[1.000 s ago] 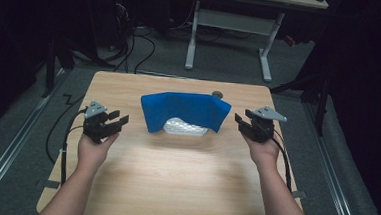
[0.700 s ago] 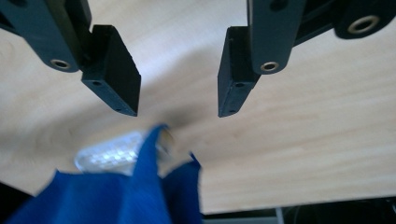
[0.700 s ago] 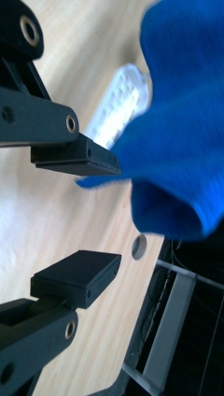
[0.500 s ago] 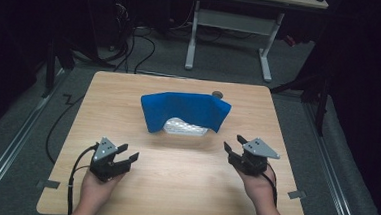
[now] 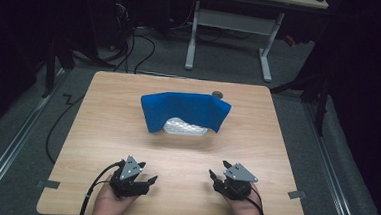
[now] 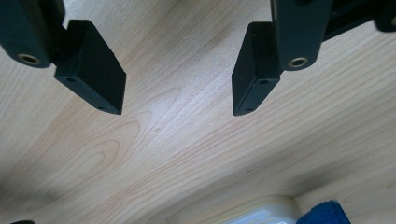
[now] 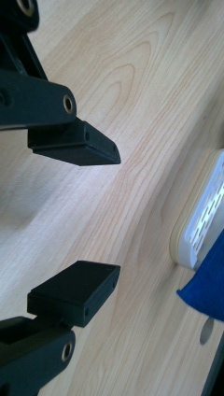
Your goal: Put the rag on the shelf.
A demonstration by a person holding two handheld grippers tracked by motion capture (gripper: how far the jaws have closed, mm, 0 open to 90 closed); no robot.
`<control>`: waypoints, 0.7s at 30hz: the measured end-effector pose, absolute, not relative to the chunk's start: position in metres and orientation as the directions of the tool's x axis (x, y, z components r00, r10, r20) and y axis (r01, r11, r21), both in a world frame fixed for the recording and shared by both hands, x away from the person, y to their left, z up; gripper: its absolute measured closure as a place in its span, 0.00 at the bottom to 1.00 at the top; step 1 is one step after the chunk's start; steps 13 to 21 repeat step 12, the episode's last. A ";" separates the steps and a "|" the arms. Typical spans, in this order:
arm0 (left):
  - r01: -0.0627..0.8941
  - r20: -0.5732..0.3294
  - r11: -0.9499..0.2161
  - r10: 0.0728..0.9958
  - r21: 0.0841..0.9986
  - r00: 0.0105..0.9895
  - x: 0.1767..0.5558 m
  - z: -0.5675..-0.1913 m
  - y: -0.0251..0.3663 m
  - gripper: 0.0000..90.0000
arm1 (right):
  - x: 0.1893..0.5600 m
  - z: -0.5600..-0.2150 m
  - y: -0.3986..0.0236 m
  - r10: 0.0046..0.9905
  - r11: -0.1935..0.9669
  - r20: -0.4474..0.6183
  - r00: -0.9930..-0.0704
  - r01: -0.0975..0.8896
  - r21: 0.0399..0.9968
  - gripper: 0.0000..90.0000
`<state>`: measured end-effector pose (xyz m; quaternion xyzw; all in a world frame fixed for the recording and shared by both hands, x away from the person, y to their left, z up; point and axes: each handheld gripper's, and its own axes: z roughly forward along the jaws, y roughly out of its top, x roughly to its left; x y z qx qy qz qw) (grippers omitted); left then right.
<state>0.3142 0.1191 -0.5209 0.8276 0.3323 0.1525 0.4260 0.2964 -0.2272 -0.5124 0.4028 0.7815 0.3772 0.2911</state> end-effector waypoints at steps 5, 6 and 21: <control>0.462 -0.071 -0.382 0.704 0.800 0.706 0.321 -0.522 0.127 0.39 | 0.307 -0.515 -0.221 0.834 0.409 -0.155 -0.529 0.404 0.818 0.45; 0.466 -0.078 -0.374 0.708 0.802 0.702 0.321 -0.523 0.128 0.39 | 0.307 -0.516 -0.221 0.830 0.413 -0.152 -0.537 0.408 0.814 0.45; 0.473 -0.081 -0.360 0.722 0.804 0.687 0.322 -0.522 0.133 0.40 | 0.307 -0.515 -0.228 0.836 0.398 -0.135 -0.532 0.419 0.816 0.45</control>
